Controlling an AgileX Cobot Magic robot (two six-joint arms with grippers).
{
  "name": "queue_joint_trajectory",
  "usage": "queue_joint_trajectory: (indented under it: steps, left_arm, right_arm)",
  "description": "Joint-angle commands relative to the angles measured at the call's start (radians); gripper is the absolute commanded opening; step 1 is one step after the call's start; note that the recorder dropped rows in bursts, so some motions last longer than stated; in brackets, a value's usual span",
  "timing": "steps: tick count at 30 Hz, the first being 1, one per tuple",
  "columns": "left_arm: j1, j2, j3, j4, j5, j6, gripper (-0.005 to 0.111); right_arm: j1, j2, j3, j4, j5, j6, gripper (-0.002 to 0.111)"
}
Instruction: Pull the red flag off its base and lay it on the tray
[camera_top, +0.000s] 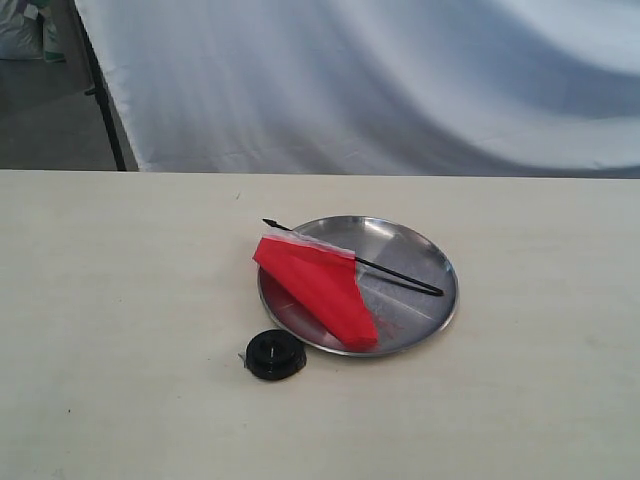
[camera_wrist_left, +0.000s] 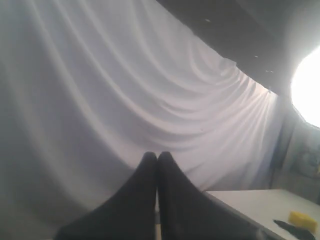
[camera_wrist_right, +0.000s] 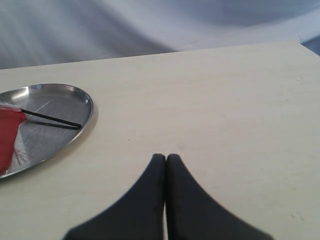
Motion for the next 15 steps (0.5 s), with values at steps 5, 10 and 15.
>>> queue_joint_trajectory:
  steps: [5, 10, 15]
  left_arm:
    - [0.000, -0.003, 0.007, -0.726, 0.036, -0.036, 0.000]
    - [0.000, -0.003, 0.007, -1.088, 0.036, -0.034, 0.000]
    - [0.000, -0.003, 0.007, -1.419, 0.115, -0.034, 0.000]
  right_arm:
    - [-0.003, -0.004, -0.003, 0.005, -0.009, -0.003, 0.000]
    - [-0.003, -0.004, -0.003, 0.005, -0.009, -0.003, 0.000]
    - [-0.003, -0.004, -0.003, 0.005, -0.009, -0.003, 0.000]
